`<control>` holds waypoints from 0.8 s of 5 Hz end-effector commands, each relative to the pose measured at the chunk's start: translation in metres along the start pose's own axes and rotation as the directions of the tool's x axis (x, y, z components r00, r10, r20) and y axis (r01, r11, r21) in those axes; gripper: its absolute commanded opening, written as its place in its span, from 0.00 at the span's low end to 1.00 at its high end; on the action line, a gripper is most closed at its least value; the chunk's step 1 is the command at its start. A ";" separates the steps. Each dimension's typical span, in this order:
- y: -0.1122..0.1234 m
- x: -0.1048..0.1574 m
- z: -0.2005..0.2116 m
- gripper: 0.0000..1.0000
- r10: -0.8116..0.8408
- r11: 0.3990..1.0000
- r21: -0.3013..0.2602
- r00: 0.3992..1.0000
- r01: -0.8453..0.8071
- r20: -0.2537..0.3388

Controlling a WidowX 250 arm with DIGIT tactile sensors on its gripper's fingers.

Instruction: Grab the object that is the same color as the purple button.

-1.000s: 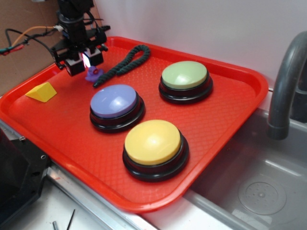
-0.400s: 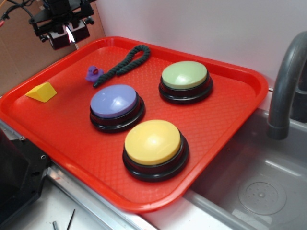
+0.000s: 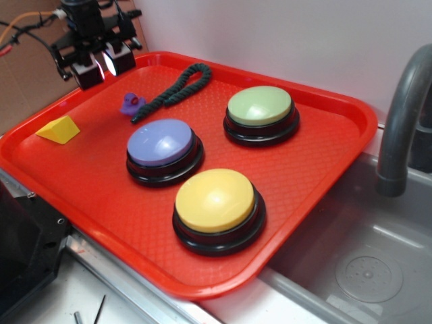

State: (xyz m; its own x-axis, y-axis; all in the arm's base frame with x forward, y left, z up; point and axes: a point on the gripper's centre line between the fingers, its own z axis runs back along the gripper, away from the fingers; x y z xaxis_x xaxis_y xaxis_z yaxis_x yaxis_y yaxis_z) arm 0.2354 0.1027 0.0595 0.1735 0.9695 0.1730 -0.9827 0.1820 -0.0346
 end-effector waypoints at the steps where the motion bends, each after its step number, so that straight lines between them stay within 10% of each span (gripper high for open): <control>1: 0.002 -0.004 -0.018 1.00 0.050 0.994 -0.088 0.987 -0.063 -0.150; 3: -0.004 -0.008 -0.033 1.00 0.049 0.998 -0.025 0.991 -0.052 -0.123; 4: -0.005 -0.010 -0.037 0.00 0.034 0.999 -0.002 0.992 -0.035 -0.120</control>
State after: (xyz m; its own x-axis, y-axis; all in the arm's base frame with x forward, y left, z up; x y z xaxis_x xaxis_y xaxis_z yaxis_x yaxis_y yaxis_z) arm 0.2510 0.0969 0.0161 0.1577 0.9863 0.0476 -0.9868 0.1592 -0.0300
